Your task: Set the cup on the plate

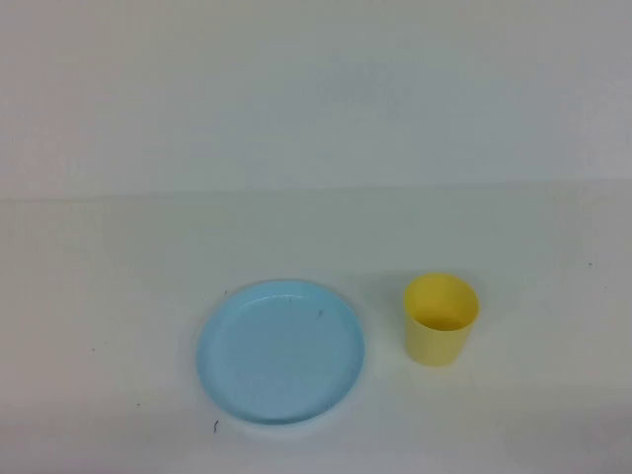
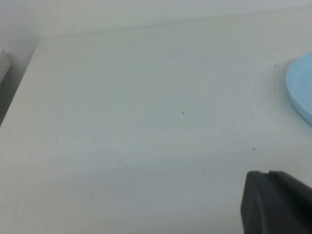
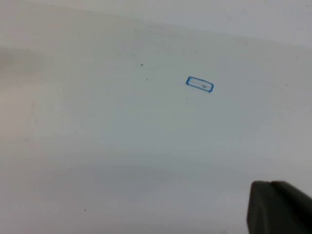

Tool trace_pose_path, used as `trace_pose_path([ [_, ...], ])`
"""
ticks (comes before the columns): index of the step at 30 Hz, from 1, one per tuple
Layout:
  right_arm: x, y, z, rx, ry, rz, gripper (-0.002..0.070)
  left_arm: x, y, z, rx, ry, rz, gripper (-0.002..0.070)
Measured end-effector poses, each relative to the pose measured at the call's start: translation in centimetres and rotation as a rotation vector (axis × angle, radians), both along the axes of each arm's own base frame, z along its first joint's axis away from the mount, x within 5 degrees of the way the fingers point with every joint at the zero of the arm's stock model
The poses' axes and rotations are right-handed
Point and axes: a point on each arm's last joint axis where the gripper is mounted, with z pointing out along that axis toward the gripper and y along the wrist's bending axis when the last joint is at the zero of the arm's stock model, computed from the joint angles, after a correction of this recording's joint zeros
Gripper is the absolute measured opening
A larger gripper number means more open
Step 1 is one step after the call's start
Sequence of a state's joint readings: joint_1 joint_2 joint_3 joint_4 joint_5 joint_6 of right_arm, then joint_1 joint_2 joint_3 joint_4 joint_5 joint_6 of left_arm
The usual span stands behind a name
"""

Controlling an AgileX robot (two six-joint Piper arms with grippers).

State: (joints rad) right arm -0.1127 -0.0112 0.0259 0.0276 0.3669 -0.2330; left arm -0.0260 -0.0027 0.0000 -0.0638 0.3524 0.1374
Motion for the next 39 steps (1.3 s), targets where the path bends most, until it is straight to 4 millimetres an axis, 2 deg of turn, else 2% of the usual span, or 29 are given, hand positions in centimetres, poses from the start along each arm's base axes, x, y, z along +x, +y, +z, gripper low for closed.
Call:
trace_pose_path([
  [13,0.0,0.0,0.0,0.0,0.0,0.0,0.0001,0.0,-0.2,0.1,-0.05,-0.01,-0.004,0.0],
  [21,0.0,0.0,0.0,0.0,0.0,0.0,0.0001,0.4,-0.5,2.3,-0.606,-0.206,0.046,0.0],
  [25,0.0,0.0,0.0,0.0,0.0,0.0,0.0001,0.4,-0.5,3.0,-0.983,-0.231,0.085,0.0],
  [27,0.0,0.0,0.0,0.0,0.0,0.0,0.0001,0.4,-0.3,3.1,-1.095,-0.246,0.107,0.0],
  [30,0.0,0.0,0.0,-0.002,0.0,0.0,0.0001,0.4,0.6,3.8,-1.133,-0.353,0.167,0.0],
  [34,0.0,0.0,0.0,-0.002,0.0,0.0,0.0001,0.3,0.2,4.2,-1.089,-0.333,0.127,0.0],
  [39,0.0,0.0,0.0,-0.002,0.0,0.0,0.0001,-1.2,-0.5,9.7,-0.839,-0.441,-0.029,0.0],
])
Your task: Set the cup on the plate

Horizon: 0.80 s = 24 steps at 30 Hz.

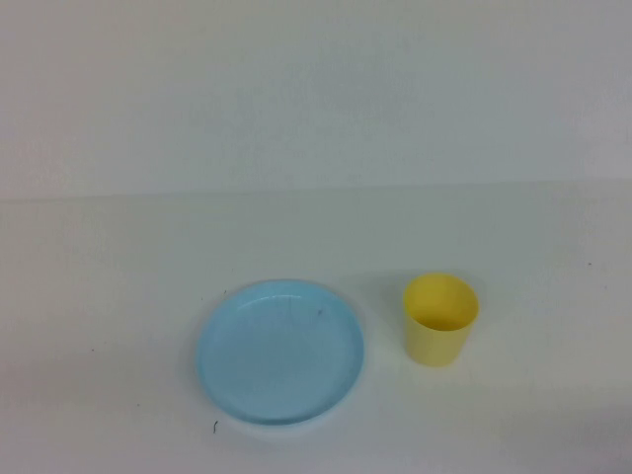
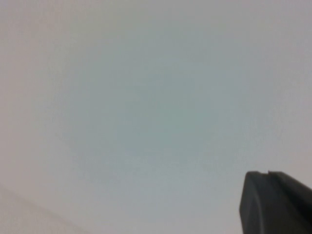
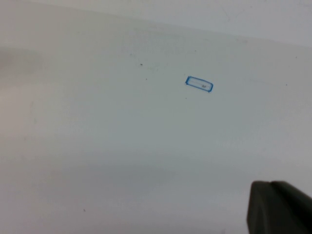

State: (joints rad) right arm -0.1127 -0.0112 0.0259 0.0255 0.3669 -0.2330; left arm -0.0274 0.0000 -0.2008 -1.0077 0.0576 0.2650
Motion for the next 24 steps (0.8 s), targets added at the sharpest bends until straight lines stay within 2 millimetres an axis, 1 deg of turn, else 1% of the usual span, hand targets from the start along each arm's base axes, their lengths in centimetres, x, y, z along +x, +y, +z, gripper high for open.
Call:
trace_pose_path([
  [3,0.0,0.0,0.0,0.0,0.0,0.0,0.0001,-1.4,0.2,3.5,0.145,-0.138,0.068,0.0],
  [7,0.0,0.0,0.0,0.0,0.0,0.0,0.0001,-3.6,0.4,7.9,0.249,-0.284,0.138,0.0],
  [9,0.0,0.0,0.0,0.0,0.0,0.0,0.0001,-3.9,0.3,9.9,0.28,-0.309,0.134,0.0],
  [10,0.0,0.0,0.0,0.0,0.0,0.0,0.0001,-3.9,0.1,10.6,0.311,-0.308,0.12,0.0],
  [12,0.0,0.0,0.0,0.0,0.0,0.0,0.0001,-4.1,-0.5,12.2,0.436,-0.32,0.104,0.0],
  [14,0.0,0.0,0.0,0.0,0.0,0.0,0.0001,-3.9,-1.0,13.4,0.532,-0.314,0.073,0.0],
  [16,0.0,0.0,0.0,0.0,0.0,0.0,0.0001,-3.0,-1.4,14.2,0.591,-0.274,0.023,0.0],
  [18,0.0,0.0,0.0,0.0,0.0,0.0,0.0001,-1.1,-1.8,14.3,0.628,-0.201,-0.031,0.0],
  [21,0.0,0.0,0.0,0.0,0.0,0.0,0.0001,2.0,-2.2,13.6,0.639,-0.09,-0.12,0.0],
  [24,0.0,0.0,0.0,0.0,0.0,0.0,0.0001,5.4,-3.1,12.0,0.703,0.06,-0.229,0.0],
])
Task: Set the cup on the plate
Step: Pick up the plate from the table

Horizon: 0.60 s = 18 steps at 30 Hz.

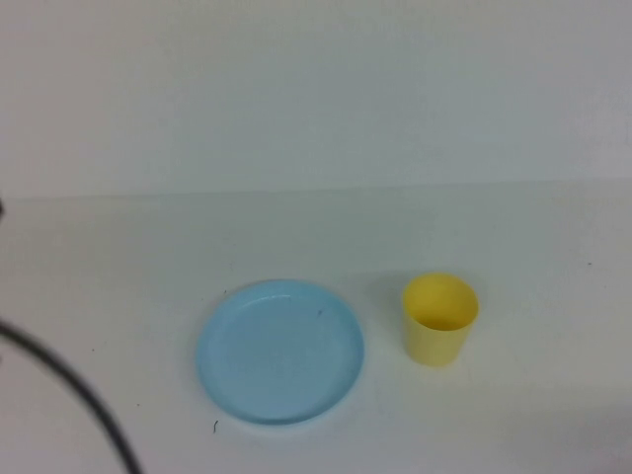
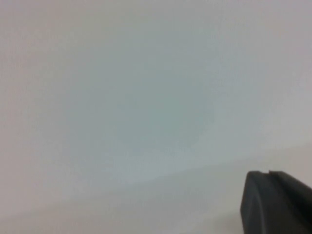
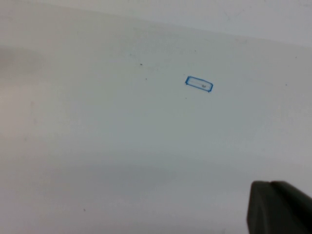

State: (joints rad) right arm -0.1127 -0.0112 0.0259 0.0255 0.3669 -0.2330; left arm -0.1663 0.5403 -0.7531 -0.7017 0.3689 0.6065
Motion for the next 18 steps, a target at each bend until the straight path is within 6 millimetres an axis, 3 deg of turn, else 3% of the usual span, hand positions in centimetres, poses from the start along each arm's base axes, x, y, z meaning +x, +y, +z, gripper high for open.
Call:
trace_pose_path([
  [9,0.0,0.0,0.0,0.0,0.0,0.0,0.0001,8.7,-1.9,-5.9,0.169,0.376,-0.028,0.0],
  [18,0.0,0.0,0.0,0.0,0.0,0.0,0.0001,13.2,-3.7,-11.9,0.21,0.654,-0.202,0.0],
])
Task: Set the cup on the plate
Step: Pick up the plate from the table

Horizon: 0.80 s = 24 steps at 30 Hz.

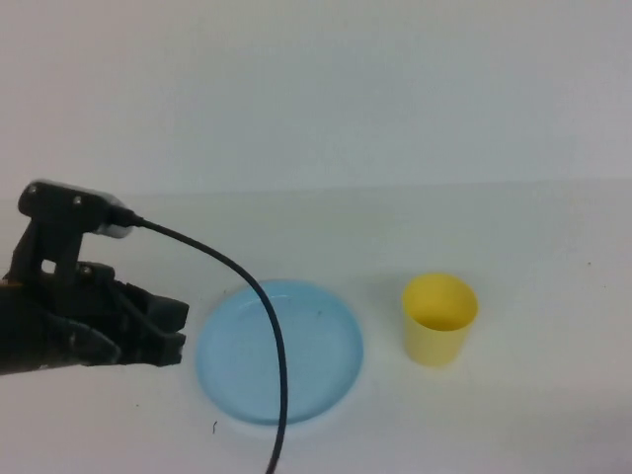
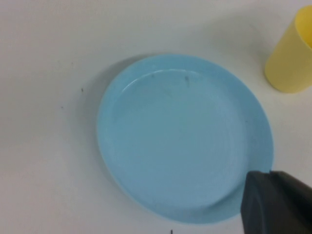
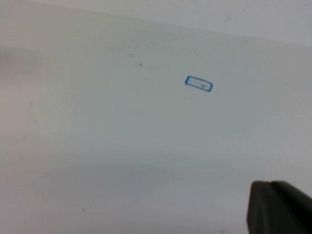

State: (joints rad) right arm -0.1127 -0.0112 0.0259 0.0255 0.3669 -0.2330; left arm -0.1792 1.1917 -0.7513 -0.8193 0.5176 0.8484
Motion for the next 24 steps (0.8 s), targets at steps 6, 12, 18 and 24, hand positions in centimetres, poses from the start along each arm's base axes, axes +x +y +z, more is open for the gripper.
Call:
trace_pose_path([
  [6,0.0,0.0,0.0,0.0,0.0,0.0,0.0001,3.1,3.5,-2.4,-0.21,0.12,0.116,0.0],
  [12,0.0,0.0,0.0,0.0,0.0,0.0,0.0001,5.0,5.1,-5.0,-0.266,0.178,0.141,0.0],
  [18,0.0,0.0,0.0,0.0,0.0,0.0,0.0001,6.1,5.0,-8.0,-0.198,0.252,0.106,0.0064],
  [24,0.0,0.0,0.0,0.0,0.0,0.0,0.0001,7.8,5.2,-9.8,-0.201,0.306,0.111,0.0249],
])
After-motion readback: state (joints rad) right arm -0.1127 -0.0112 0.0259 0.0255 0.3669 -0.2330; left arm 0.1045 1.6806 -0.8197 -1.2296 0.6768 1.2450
